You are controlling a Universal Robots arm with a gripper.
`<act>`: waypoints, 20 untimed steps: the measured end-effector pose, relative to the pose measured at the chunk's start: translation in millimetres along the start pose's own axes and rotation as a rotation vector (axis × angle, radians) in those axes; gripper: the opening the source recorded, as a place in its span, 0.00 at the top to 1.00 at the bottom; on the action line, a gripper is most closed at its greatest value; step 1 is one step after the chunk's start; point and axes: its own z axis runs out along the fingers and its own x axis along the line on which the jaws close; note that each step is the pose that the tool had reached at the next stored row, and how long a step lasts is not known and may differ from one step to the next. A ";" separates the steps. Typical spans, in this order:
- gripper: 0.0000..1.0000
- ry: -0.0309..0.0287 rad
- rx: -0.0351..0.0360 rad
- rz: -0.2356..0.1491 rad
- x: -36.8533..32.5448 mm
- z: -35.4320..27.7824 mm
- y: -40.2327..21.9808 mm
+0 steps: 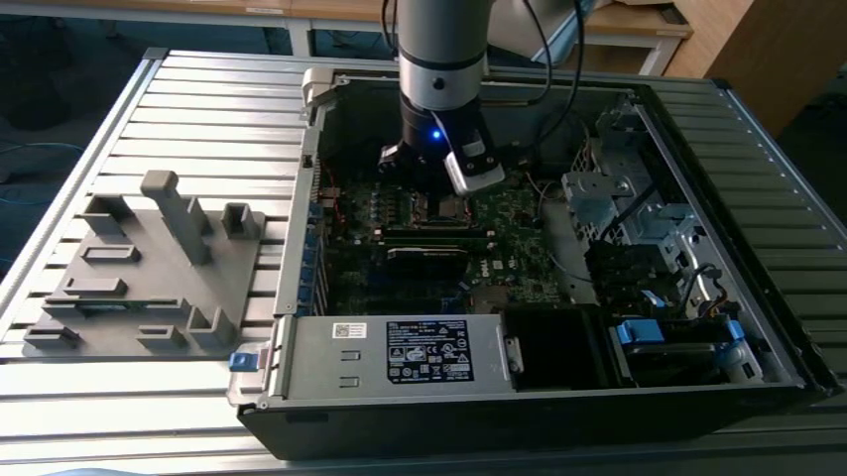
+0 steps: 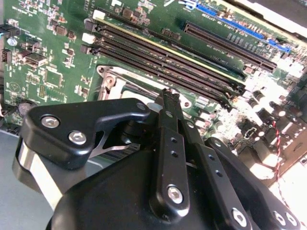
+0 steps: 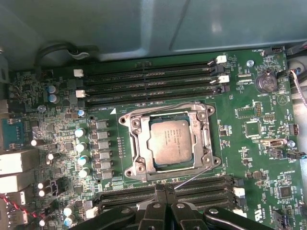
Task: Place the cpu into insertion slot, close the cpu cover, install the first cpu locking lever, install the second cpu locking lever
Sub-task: 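Install the second cpu locking lever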
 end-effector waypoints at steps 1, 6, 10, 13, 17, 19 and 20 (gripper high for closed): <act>0.89 0.0000 0.0001 0.000 0.1 0.4 0.0; 0.89 0.0000 0.0001 0.000 0.8 2.9 -0.2; 0.89 0.0000 0.0001 0.000 1.4 4.5 -0.3; 0.89 0.0001 0.0002 0.000 1.9 5.4 -0.4; 0.89 0.0001 0.0002 0.000 2.5 6.5 -0.5; 0.89 0.0002 0.0003 0.000 2.5 6.6 -0.5; 0.89 0.0000 0.0001 0.000 2.5 6.7 -0.5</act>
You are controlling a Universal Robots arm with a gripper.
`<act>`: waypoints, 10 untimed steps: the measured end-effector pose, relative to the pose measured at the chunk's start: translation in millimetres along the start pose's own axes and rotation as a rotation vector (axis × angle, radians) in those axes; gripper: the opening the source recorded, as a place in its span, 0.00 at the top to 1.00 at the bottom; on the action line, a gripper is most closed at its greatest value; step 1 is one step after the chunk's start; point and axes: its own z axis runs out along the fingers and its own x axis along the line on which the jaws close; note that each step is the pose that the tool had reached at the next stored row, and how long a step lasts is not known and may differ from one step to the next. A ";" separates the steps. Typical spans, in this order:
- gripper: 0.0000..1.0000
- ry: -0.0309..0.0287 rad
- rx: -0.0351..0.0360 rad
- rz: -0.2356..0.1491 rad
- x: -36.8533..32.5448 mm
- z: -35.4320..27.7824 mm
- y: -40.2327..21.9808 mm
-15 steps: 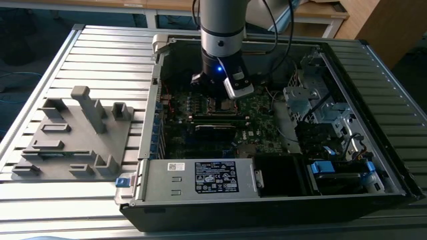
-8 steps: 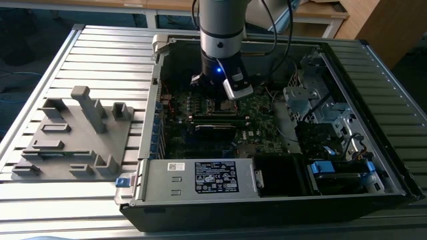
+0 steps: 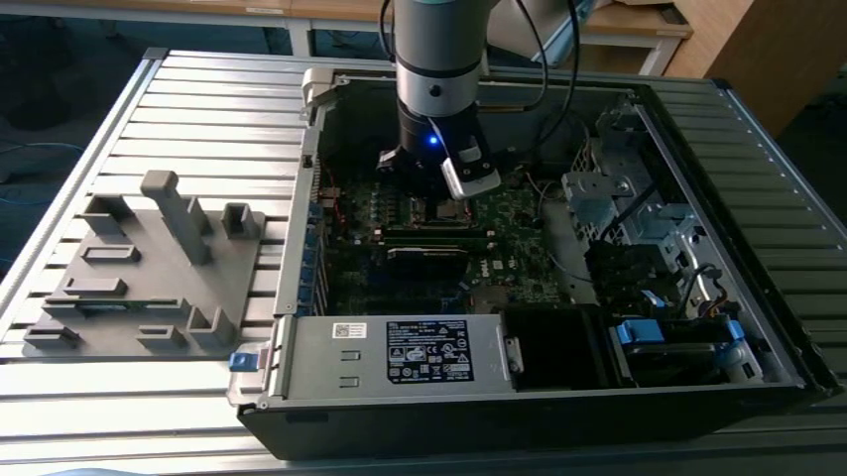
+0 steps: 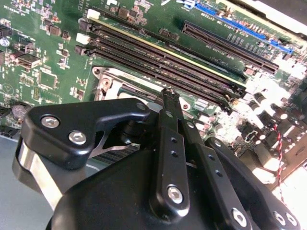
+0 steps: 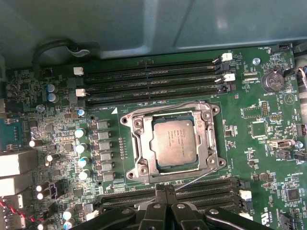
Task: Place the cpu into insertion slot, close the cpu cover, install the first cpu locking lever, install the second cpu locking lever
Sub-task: 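Install the second cpu locking lever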
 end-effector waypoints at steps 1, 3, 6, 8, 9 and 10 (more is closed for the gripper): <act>0.89 0.0000 0.0000 0.000 0.0 0.0 0.0; 0.89 0.0000 0.0001 0.000 0.0 0.1 0.0; 0.89 0.0000 0.0001 0.000 0.8 2.0 -0.2; 0.89 0.0000 0.0000 0.000 1.5 3.1 -0.3; 0.89 0.0000 0.0000 0.000 1.5 3.1 -0.3; 0.89 0.0000 0.0000 0.000 1.5 3.2 -0.3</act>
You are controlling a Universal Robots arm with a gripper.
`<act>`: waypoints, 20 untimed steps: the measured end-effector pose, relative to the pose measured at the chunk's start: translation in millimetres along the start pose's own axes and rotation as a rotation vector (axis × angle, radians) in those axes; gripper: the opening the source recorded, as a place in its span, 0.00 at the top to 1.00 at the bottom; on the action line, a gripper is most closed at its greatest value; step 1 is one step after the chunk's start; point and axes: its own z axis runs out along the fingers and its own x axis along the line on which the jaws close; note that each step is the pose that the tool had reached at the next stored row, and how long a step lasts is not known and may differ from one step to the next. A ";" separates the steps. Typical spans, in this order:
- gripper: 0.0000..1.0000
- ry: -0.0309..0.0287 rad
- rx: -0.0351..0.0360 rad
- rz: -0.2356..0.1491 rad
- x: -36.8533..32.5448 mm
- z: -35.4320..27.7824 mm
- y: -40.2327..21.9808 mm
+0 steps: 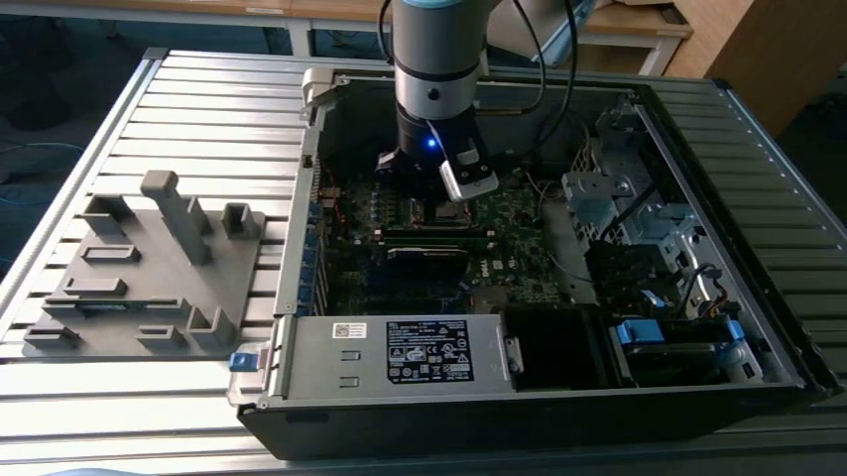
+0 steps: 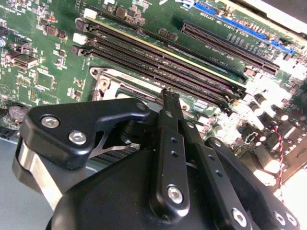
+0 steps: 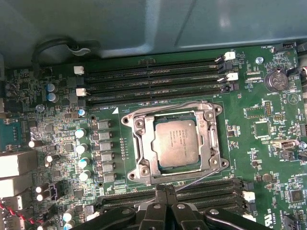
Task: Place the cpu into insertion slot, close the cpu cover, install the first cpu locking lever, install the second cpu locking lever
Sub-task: 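Install the second cpu locking lever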
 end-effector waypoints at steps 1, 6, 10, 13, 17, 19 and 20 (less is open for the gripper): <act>0.89 0.0000 -0.0001 0.000 0.0 0.2 0.0; 0.89 0.0000 0.0000 0.000 0.2 1.0 0.0; 0.89 -0.0001 -0.0002 0.000 0.2 1.3 0.0; 0.89 0.0000 0.0000 0.000 0.3 2.3 -0.1; 0.89 0.0000 0.0002 0.000 0.3 3.1 -0.1; 0.89 0.0000 0.0000 0.000 0.3 3.2 -0.1; 0.89 0.0000 0.0000 0.000 0.3 3.2 -0.1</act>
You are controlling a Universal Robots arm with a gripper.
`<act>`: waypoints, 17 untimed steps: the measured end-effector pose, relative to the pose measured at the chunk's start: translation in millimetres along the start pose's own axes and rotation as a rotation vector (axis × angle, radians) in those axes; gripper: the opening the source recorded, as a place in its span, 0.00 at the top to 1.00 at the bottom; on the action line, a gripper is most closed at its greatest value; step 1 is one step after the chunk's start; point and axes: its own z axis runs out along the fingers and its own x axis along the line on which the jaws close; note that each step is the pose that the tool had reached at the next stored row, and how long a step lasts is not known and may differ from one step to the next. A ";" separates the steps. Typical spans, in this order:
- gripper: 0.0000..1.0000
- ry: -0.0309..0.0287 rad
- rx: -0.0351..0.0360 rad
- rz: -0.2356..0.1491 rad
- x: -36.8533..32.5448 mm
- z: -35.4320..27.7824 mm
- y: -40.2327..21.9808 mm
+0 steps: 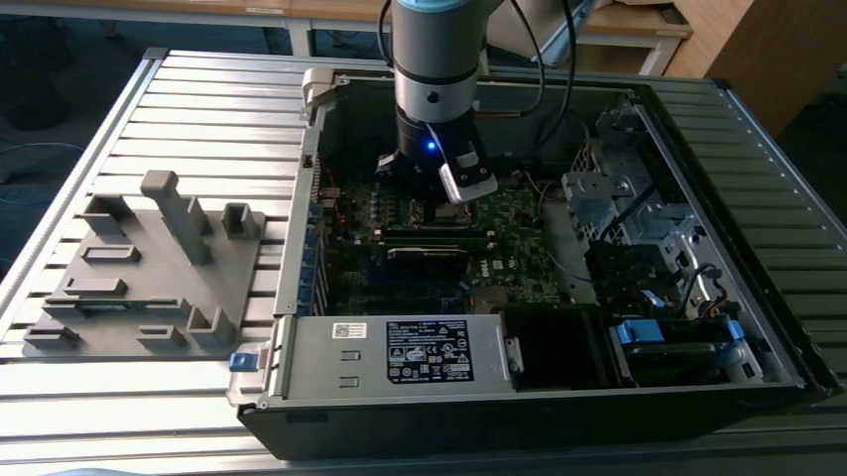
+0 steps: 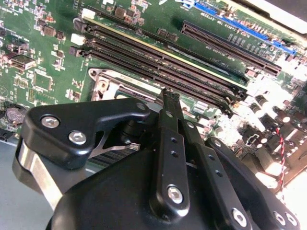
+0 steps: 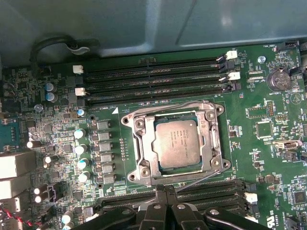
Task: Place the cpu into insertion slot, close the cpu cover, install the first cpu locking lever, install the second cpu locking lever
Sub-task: 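Install the second cpu locking lever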
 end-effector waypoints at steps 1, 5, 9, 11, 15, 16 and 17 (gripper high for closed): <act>0.89 0.0000 0.0000 0.000 0.0 0.0 0.0; 0.89 0.0000 0.0000 0.000 0.1 1.1 0.0; 0.89 0.0001 0.0002 0.000 0.2 2.1 -0.1; 0.89 0.0001 0.0002 0.000 0.2 2.2 -0.1; 0.89 0.0000 0.0000 0.000 0.2 2.3 -0.1; 0.89 0.0000 0.0001 0.000 0.2 2.3 -0.1; 0.89 0.0000 0.0001 0.000 0.2 2.3 -0.1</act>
